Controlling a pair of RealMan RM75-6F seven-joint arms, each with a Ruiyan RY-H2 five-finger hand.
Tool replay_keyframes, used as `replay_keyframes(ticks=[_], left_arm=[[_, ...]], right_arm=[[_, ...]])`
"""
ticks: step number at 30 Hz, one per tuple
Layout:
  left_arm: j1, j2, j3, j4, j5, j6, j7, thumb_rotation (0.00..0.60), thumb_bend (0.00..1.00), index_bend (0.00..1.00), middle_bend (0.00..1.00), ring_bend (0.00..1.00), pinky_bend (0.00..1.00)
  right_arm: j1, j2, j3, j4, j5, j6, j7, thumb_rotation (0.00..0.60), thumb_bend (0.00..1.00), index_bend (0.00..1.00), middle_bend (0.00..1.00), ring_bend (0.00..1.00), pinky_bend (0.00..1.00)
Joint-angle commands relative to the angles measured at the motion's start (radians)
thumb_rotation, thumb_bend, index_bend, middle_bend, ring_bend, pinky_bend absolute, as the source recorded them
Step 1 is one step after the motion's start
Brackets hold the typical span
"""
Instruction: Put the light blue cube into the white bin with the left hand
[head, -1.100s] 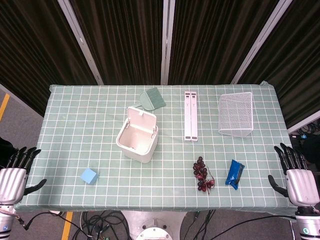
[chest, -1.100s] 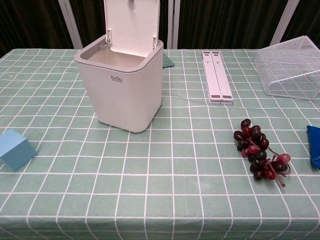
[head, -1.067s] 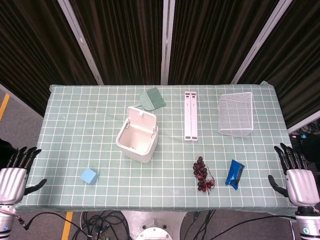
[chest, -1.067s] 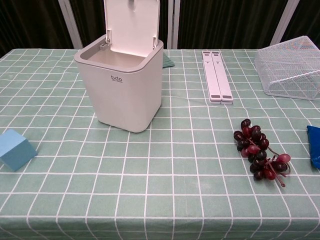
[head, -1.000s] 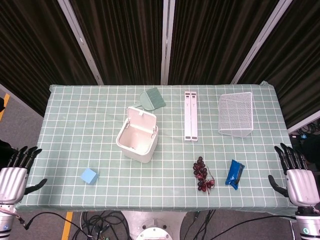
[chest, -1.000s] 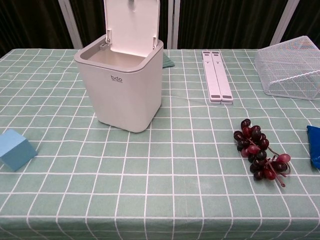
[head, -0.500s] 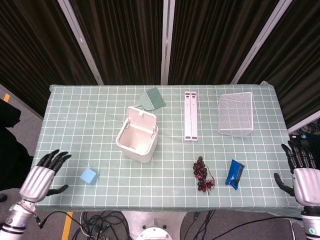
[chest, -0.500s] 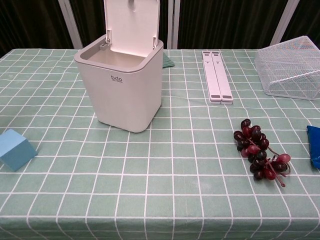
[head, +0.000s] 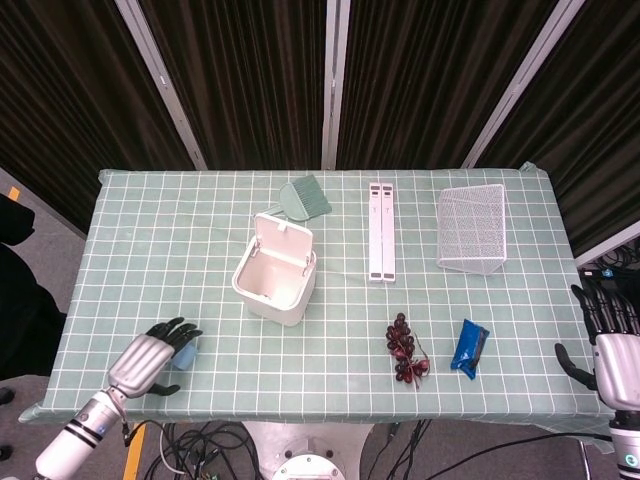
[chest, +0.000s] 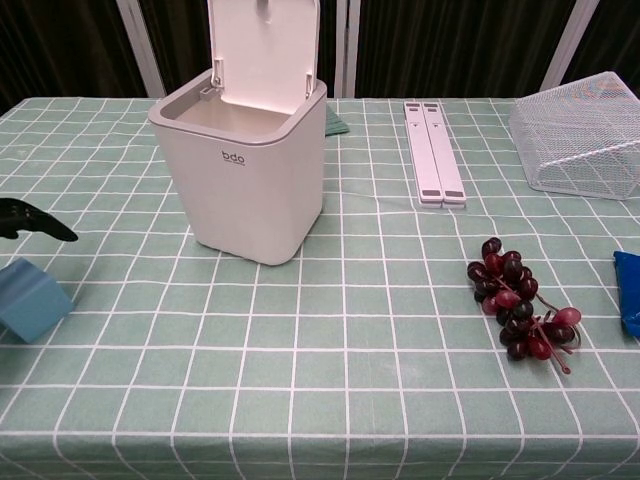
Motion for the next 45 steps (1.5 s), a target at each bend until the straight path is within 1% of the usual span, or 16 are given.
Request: replay_keyframes(ticks=[1, 6, 10, 13, 15, 18, 23, 26, 29, 33, 35, 38, 41, 45], left_arm=[[-0.017, -0.022, -0.005, 0.027, -0.037, -0.033, -0.003, 0.600, 0.07, 0.14, 0.12, 0.06, 0.24], [-0.032, -0.046, -0.016, 0.071, -0.083, -0.059, -0.007, 0.600, 0.08, 0.14, 0.12, 0.07, 0.30], [-0.036, -0.048, -0.014, 0.083, -0.092, -0.058, -0.016, 0.600, 0.11, 0.16, 0.16, 0.13, 0.40], [-0.035, -0.054, -0.009, 0.093, -0.086, -0.046, -0.024, 0.600, 0.17, 0.21, 0.26, 0.23, 0.51], [-0.032, -0.067, -0.008, 0.111, -0.081, -0.029, -0.020, 0.600, 0.21, 0.27, 0.34, 0.30, 0.58], [-0.030, -0.081, -0.006, 0.126, -0.077, -0.016, -0.032, 0.600, 0.24, 0.36, 0.39, 0.35, 0.62], [-0.026, -0.095, -0.005, 0.138, -0.044, 0.033, -0.052, 0.600, 0.28, 0.46, 0.46, 0.42, 0.67], [-0.020, -0.083, -0.009, 0.121, -0.030, 0.071, -0.053, 0.600, 0.31, 0.49, 0.47, 0.43, 0.68], [-0.004, -0.042, -0.032, 0.076, -0.024, 0.144, -0.056, 0.600, 0.31, 0.49, 0.48, 0.43, 0.68], [0.020, 0.063, -0.084, -0.016, -0.046, 0.242, -0.071, 0.600, 0.31, 0.49, 0.48, 0.43, 0.68], [0.022, 0.127, -0.108, -0.072, -0.053, 0.269, -0.094, 0.600, 0.31, 0.49, 0.48, 0.43, 0.68], [0.002, 0.205, -0.151, -0.150, -0.036, 0.294, -0.152, 0.600, 0.31, 0.49, 0.48, 0.43, 0.68], [-0.036, 0.252, -0.191, -0.204, -0.031, 0.277, -0.205, 0.600, 0.31, 0.49, 0.48, 0.43, 0.68], [-0.129, 0.276, -0.249, -0.245, -0.068, 0.174, -0.213, 0.600, 0.31, 0.49, 0.48, 0.44, 0.68]], right_arm=[[0.000, -0.002, -0.002, 0.005, 0.001, -0.003, 0.004, 0.600, 0.24, 0.00, 0.00, 0.00, 0.00], [0.001, -0.004, -0.004, 0.007, 0.005, -0.011, 0.002, 0.600, 0.24, 0.00, 0.00, 0.00, 0.00], [0.002, -0.005, -0.005, 0.005, 0.007, -0.016, -0.004, 0.600, 0.24, 0.00, 0.00, 0.00, 0.00], [0.003, -0.006, -0.006, 0.002, 0.008, -0.021, -0.009, 0.600, 0.24, 0.00, 0.00, 0.00, 0.00], [0.004, -0.006, -0.008, -0.001, 0.007, -0.022, -0.013, 0.600, 0.24, 0.00, 0.00, 0.00, 0.00], [0.003, -0.004, -0.008, -0.005, 0.005, -0.021, -0.016, 0.600, 0.24, 0.00, 0.00, 0.00, 0.00], [0.001, -0.001, -0.007, -0.007, 0.009, -0.020, -0.017, 0.600, 0.24, 0.00, 0.00, 0.00, 0.00], [0.001, 0.000, -0.007, -0.007, 0.009, -0.019, -0.016, 0.600, 0.24, 0.00, 0.00, 0.00, 0.00], [0.001, 0.001, -0.006, -0.009, 0.007, -0.017, -0.017, 0.600, 0.24, 0.00, 0.00, 0.00, 0.00], [0.000, 0.007, -0.003, -0.015, 0.001, -0.008, -0.020, 0.600, 0.24, 0.00, 0.00, 0.00, 0.00], [-0.002, 0.009, -0.002, -0.019, 0.000, -0.003, -0.022, 0.600, 0.24, 0.00, 0.00, 0.00, 0.00], [-0.002, 0.010, -0.002, -0.021, 0.000, -0.002, -0.025, 0.600, 0.24, 0.00, 0.00, 0.00, 0.00], [-0.001, 0.007, -0.002, -0.020, 0.001, -0.004, -0.026, 0.600, 0.24, 0.00, 0.00, 0.00, 0.00], [0.001, 0.002, -0.001, -0.016, 0.001, -0.008, -0.023, 0.600, 0.24, 0.00, 0.00, 0.00, 0.00]])
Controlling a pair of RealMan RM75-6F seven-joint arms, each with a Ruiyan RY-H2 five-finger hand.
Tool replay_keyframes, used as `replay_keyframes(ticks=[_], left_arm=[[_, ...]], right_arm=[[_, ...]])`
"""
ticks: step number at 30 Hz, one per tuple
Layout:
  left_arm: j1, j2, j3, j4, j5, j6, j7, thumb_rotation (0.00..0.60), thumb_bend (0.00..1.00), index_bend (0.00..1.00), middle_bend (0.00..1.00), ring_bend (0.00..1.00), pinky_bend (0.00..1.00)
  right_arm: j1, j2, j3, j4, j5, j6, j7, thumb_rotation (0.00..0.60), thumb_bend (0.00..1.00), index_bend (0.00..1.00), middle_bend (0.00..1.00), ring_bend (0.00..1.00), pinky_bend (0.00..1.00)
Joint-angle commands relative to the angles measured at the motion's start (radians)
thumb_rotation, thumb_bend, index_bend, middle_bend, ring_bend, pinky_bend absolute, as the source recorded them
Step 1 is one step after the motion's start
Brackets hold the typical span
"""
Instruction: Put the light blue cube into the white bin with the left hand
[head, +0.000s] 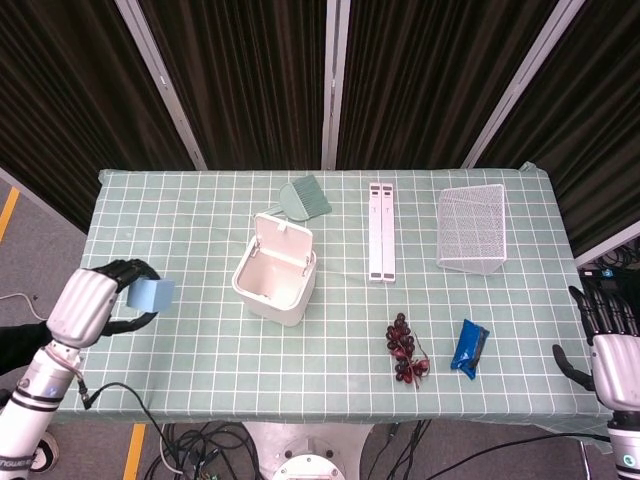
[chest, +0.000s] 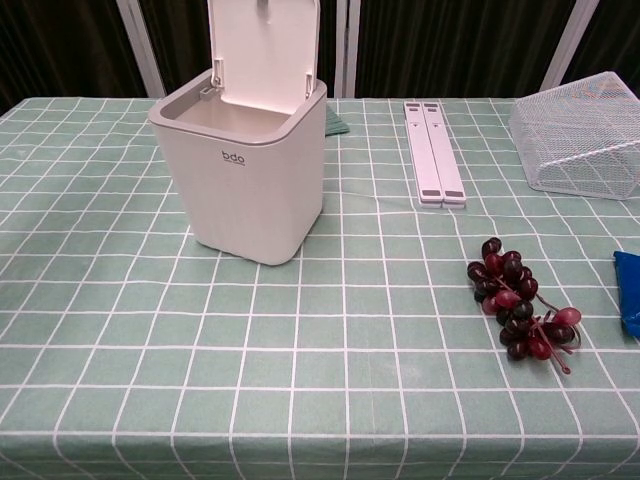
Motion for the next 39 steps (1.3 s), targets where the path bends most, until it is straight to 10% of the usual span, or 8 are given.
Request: replay_keyframes(ticks=[1, 19, 23, 28, 39], left_arm=[[-0.096, 0.018, -0.063, -0.041, -0.037, -0.103, -0.009, 0.600, 0.31, 0.48, 0.48, 0.44, 0.68], [-0.394, -0.237, -0.175, 0.098, -0.228, -0.351, 0.083, 0.600, 0.30, 0.47, 0.46, 0.43, 0.67], [-0.412, -0.258, -0.163, 0.122, -0.225, -0.359, 0.100, 0.600, 0.21, 0.32, 0.38, 0.37, 0.62], [-0.419, -0.239, -0.150, 0.103, -0.230, -0.377, 0.081, 0.600, 0.02, 0.05, 0.10, 0.12, 0.39], [-0.236, -0.042, -0.058, -0.042, -0.202, -0.183, 0.202, 0.600, 0.00, 0.04, 0.08, 0.08, 0.31]], right_arm=[[0.000, -0.002, 0.001, 0.003, 0.001, 0.000, 0.002, 0.600, 0.24, 0.00, 0.00, 0.00, 0.00], [-0.001, -0.012, 0.000, 0.034, 0.019, -0.012, 0.033, 0.600, 0.24, 0.00, 0.00, 0.00, 0.00], [0.000, -0.016, 0.000, 0.040, 0.019, -0.015, 0.039, 0.600, 0.24, 0.00, 0.00, 0.00, 0.00], [-0.002, -0.017, 0.003, 0.048, 0.025, -0.012, 0.046, 0.600, 0.24, 0.00, 0.00, 0.00, 0.00], [-0.007, -0.014, 0.001, 0.049, 0.016, -0.002, 0.054, 0.600, 0.24, 0.00, 0.00, 0.00, 0.00]])
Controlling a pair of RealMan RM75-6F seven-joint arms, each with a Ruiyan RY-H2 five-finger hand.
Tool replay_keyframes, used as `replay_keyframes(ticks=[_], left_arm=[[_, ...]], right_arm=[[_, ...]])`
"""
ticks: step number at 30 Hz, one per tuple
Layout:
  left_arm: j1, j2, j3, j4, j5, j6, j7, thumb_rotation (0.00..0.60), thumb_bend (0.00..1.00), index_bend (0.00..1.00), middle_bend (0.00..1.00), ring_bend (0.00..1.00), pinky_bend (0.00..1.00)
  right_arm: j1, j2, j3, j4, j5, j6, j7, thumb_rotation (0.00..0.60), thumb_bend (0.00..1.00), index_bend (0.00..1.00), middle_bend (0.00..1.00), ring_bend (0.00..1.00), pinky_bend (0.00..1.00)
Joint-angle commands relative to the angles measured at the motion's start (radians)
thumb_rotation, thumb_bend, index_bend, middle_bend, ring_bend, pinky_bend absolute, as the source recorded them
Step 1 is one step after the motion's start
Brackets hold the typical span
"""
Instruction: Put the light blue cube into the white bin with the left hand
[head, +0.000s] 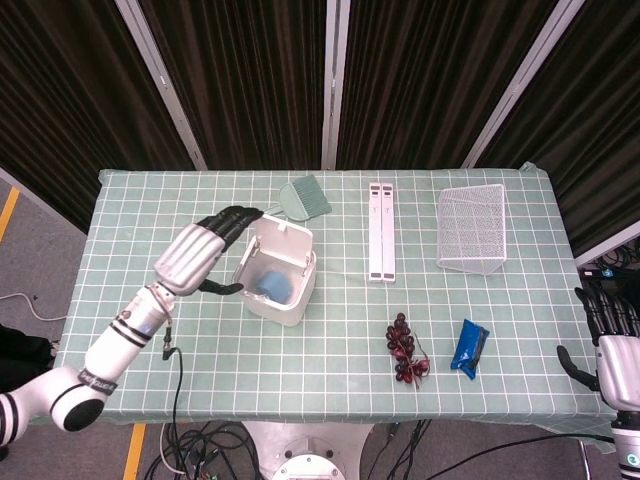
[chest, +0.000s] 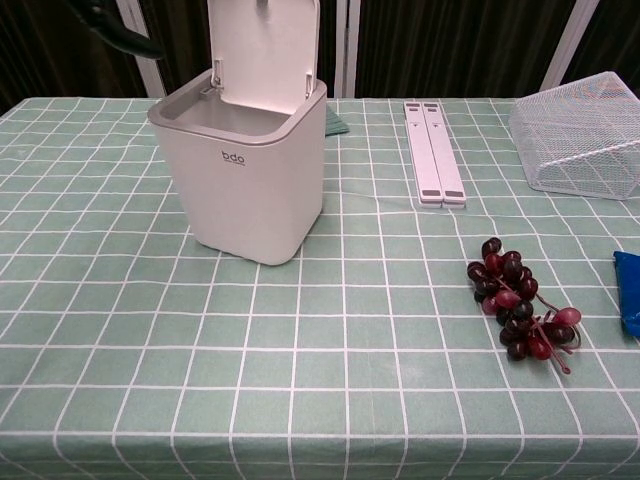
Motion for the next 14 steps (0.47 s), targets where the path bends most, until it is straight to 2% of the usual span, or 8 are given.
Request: replay_keyframes(ticks=[1, 4, 6, 9, 14], left_arm=[[0.142, 0.100, 0.079, -0.079, 0.024, 0.146, 0.085, 0.600, 0.00, 0.04, 0.08, 0.08, 0.31], [0.280, 0.117, 0.170, -0.082, 0.068, 0.287, 0.120, 0.600, 0.00, 0.07, 0.09, 0.08, 0.31], [0.368, 0.094, 0.234, -0.039, 0.101, 0.369, 0.128, 0.600, 0.00, 0.09, 0.10, 0.08, 0.31], [0.465, 0.034, 0.298, 0.060, 0.130, 0.454, 0.164, 0.600, 0.00, 0.15, 0.16, 0.08, 0.29], [0.537, -0.027, 0.319, 0.168, 0.141, 0.514, 0.147, 0.600, 0.00, 0.16, 0.16, 0.08, 0.26]], right_arm=[[-0.001, 0.001, -0.001, 0.000, -0.001, 0.001, 0.000, 0.600, 0.24, 0.00, 0.00, 0.00, 0.00], [0.000, -0.001, -0.004, -0.002, -0.009, 0.001, -0.007, 0.600, 0.24, 0.00, 0.00, 0.00, 0.00], [0.001, -0.004, -0.009, -0.006, -0.019, 0.000, -0.015, 0.600, 0.24, 0.00, 0.00, 0.00, 0.00], [0.004, -0.011, -0.017, -0.016, -0.036, -0.002, -0.035, 0.600, 0.24, 0.00, 0.00, 0.00, 0.00], [0.005, -0.021, -0.029, -0.039, -0.060, -0.003, -0.072, 0.600, 0.24, 0.00, 0.00, 0.00, 0.00]])
